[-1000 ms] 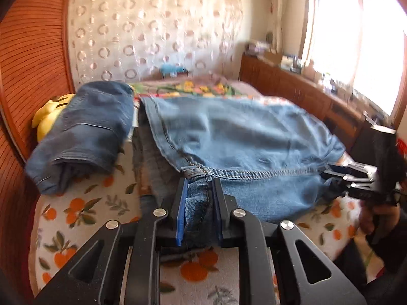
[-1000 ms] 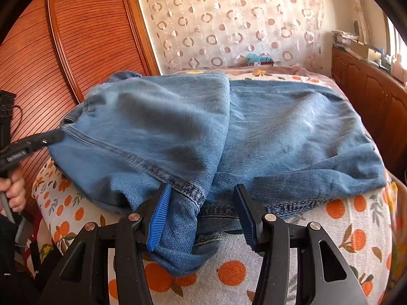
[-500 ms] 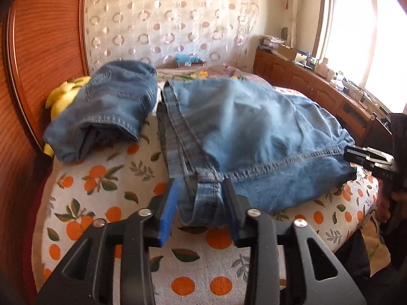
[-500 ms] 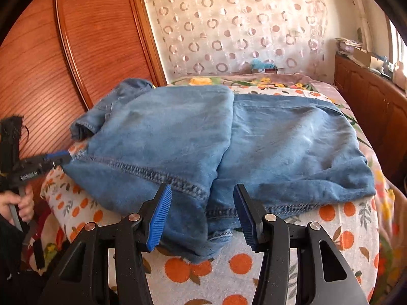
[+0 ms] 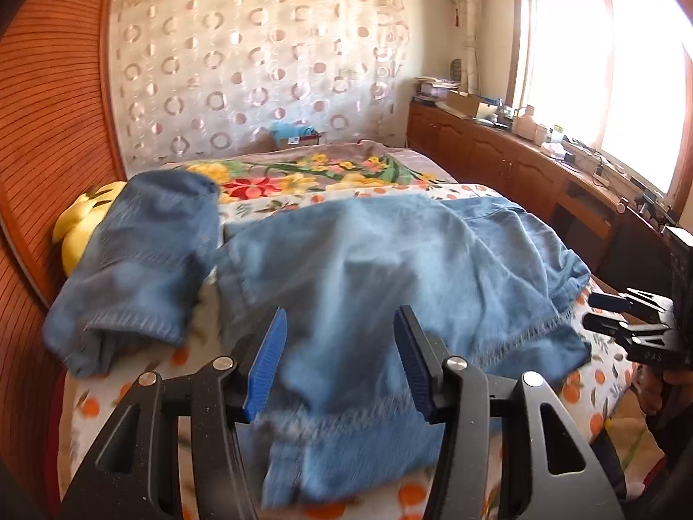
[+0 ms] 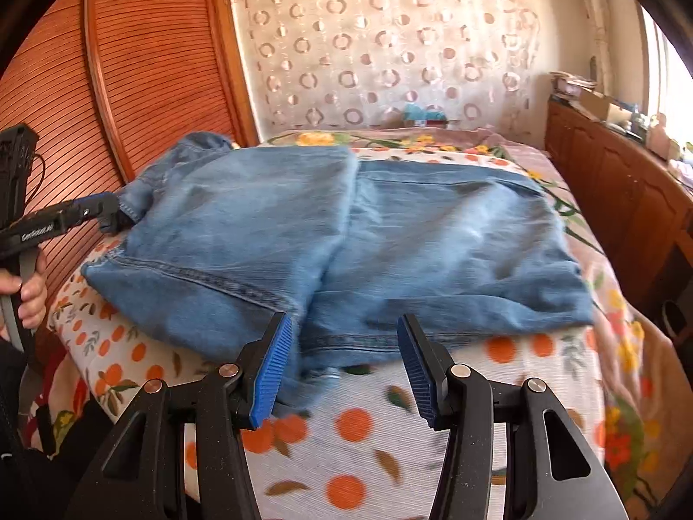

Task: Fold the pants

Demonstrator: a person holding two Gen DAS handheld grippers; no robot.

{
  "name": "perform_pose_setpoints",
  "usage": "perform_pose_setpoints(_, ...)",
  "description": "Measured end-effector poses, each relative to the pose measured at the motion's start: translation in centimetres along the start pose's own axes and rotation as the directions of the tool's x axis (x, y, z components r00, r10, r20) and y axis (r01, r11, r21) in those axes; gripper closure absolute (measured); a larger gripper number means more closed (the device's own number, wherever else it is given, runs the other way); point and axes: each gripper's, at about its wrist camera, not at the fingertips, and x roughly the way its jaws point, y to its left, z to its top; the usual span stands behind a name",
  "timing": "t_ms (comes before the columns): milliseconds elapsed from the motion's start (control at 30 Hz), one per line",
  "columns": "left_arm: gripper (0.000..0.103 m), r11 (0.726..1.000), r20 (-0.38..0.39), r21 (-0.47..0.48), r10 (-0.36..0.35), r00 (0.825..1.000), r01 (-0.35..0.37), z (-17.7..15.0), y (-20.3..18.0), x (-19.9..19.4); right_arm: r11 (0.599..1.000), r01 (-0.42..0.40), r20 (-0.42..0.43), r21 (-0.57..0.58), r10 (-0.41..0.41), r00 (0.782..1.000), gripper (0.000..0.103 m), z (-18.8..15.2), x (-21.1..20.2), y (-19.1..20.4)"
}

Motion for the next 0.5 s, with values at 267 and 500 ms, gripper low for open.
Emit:
perform_pose_setpoints(267,0.050,1.000,-0.015,0.003,-0.018,1.000,0.018,1.4,-1.3,4.4,0.992,0.122,0.007,0.037,-0.122,0.992,0.050,-0.3,-1.8,-4.1)
perform_pose_setpoints(500,0.050,1.000,-0.054,0.010,-0.011,0.998,0.011,-0.7,-1.5,6.6,0.968,0.240,-0.040,0.077,-0.237,0.971,0.050,-0.6,-2.5,-9.6)
